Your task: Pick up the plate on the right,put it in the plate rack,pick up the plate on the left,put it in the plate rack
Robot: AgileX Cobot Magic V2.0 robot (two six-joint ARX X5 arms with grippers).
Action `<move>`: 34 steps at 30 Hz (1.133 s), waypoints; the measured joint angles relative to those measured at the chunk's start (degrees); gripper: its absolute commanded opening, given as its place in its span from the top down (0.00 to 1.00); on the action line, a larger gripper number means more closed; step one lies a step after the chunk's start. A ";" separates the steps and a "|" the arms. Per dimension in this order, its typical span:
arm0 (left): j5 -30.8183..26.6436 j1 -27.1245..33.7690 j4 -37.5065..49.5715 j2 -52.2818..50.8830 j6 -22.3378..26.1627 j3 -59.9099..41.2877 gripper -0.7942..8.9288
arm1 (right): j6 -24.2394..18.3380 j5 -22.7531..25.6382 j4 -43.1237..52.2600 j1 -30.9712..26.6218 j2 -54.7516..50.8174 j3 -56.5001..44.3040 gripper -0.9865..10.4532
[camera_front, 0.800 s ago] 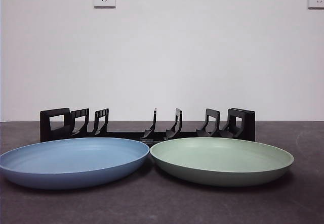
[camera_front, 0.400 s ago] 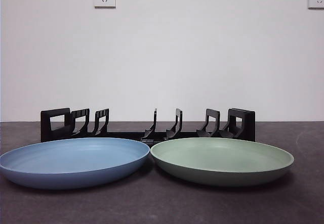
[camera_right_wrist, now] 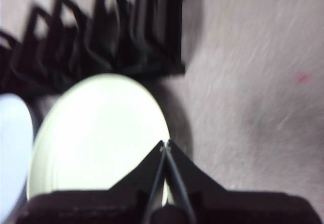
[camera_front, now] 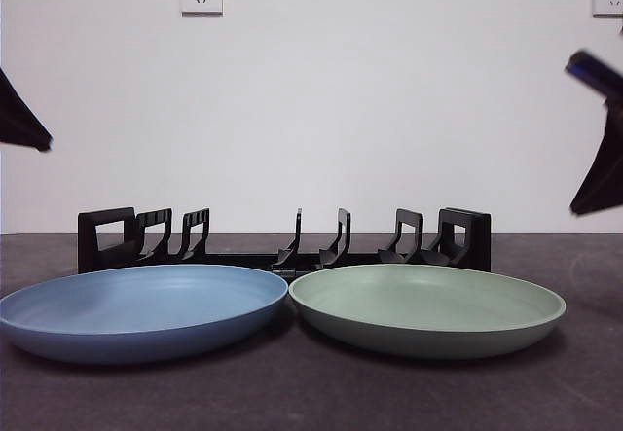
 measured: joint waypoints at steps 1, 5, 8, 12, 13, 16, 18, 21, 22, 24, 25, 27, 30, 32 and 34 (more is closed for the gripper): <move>0.07 -0.63 -0.02 1.31 0.04 0.07 0.90 | -1.09 -0.66 -0.26 0.09 2.05 0.52 0.85; 0.02 -2.82 1.53 2.86 0.04 0.07 0.69 | -3.30 -0.70 -0.76 1.20 7.82 1.57 0.72; -0.26 -3.82 3.30 2.97 0.00 0.50 0.69 | -3.76 -0.72 -0.22 2.73 10.12 1.64 0.72; -3.02 -5.46 3.28 2.99 0.02 3.72 0.69 | -3.96 -0.70 0.98 4.52 13.38 1.66 0.76; -3.48 -5.77 3.37 2.99 0.02 4.39 0.69 | -3.96 -0.70 1.42 4.92 14.27 1.66 0.80; -4.39 -6.56 3.06 2.99 0.02 5.07 0.69 | -3.93 -0.70 1.73 5.62 16.31 1.66 0.81; -4.48 -6.80 2.84 3.02 0.02 5.07 0.69 | -3.67 -0.70 1.70 5.64 16.48 1.68 0.91; -4.48 -6.93 2.75 3.02 0.02 5.07 0.69 | -3.04 -0.61 1.79 5.64 16.48 1.68 0.93; -4.48 -6.99 2.73 3.02 0.02 5.07 0.69 | -2.84 -0.83 1.75 5.64 16.48 1.77 0.93; -4.48 -7.19 2.71 3.02 0.04 5.07 0.69 | -2.25 -0.66 1.53 5.64 16.48 1.81 0.93; -4.33 -7.43 2.67 3.02 0.07 5.07 0.69 | -1.90 -0.66 1.44 5.64 16.41 1.81 0.93; -3.69 -7.96 2.67 3.04 0.79 5.07 0.69 | -1.36 -0.42 0.57 5.64 15.72 1.81 0.93; -0.57 -9.53 2.62 3.06 3.21 5.09 0.69 | -0.55 -0.20 -0.79 5.64 12.70 1.81 0.93; 0.28 -11.37 1.95 3.06 5.51 5.31 0.69 | -0.07 -0.17 -0.90 5.64 9.99 1.81 0.93; -0.11 -14.29 -0.72 3.10 9.07 6.56 0.69 | 0.22 -0.22 -2.60 5.64 6.97 2.36 0.93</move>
